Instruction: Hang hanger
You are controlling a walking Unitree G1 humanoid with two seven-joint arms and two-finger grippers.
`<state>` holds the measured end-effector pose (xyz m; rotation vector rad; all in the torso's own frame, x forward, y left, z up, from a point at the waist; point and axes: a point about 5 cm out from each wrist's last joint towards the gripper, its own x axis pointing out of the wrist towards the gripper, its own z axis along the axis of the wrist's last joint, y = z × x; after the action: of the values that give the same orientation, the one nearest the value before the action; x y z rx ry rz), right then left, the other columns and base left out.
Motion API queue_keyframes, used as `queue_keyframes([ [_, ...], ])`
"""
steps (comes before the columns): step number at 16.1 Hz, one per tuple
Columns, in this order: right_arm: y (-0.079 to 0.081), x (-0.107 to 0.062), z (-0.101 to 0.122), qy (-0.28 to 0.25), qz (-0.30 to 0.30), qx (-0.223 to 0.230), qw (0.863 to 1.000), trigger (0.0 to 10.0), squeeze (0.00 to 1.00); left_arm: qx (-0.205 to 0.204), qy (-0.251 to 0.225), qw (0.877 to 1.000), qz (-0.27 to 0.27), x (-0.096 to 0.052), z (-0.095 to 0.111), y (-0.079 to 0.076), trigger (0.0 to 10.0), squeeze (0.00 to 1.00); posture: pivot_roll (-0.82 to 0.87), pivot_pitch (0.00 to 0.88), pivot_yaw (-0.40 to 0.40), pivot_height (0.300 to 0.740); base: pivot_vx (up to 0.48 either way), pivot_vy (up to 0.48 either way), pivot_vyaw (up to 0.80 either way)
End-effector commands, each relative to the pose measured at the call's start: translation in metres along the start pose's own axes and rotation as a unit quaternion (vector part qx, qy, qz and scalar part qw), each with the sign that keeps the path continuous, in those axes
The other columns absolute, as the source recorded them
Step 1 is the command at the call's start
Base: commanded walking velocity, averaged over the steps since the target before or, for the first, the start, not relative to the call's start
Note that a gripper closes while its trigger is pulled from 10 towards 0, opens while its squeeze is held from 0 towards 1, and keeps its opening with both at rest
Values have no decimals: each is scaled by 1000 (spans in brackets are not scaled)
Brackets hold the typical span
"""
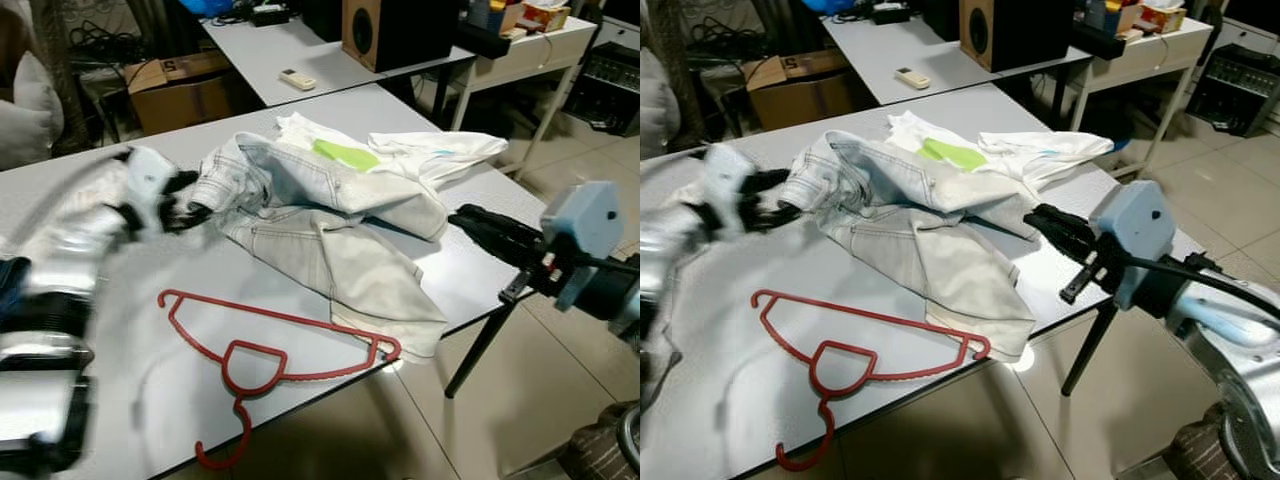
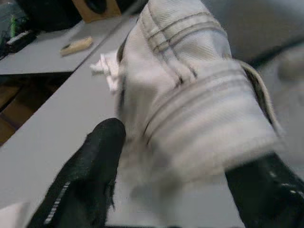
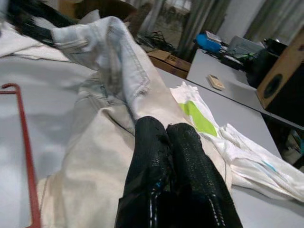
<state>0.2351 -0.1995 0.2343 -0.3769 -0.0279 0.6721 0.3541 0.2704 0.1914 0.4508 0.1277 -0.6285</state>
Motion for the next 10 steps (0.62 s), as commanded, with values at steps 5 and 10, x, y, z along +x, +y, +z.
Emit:
queue_keyframes([
  [5,-1,5,3,-18,-8,10,1000,10000,0,3,52,988,-149,-43,6,10,10000,1000,-192,0,78,740,0,0,0],
  [10,2,7,-3,-12,-13,18,1000,10000,0,-108,-6,978,-178,-74,5,8,10000,1000,-162,0,67,740,0,0,0],
])
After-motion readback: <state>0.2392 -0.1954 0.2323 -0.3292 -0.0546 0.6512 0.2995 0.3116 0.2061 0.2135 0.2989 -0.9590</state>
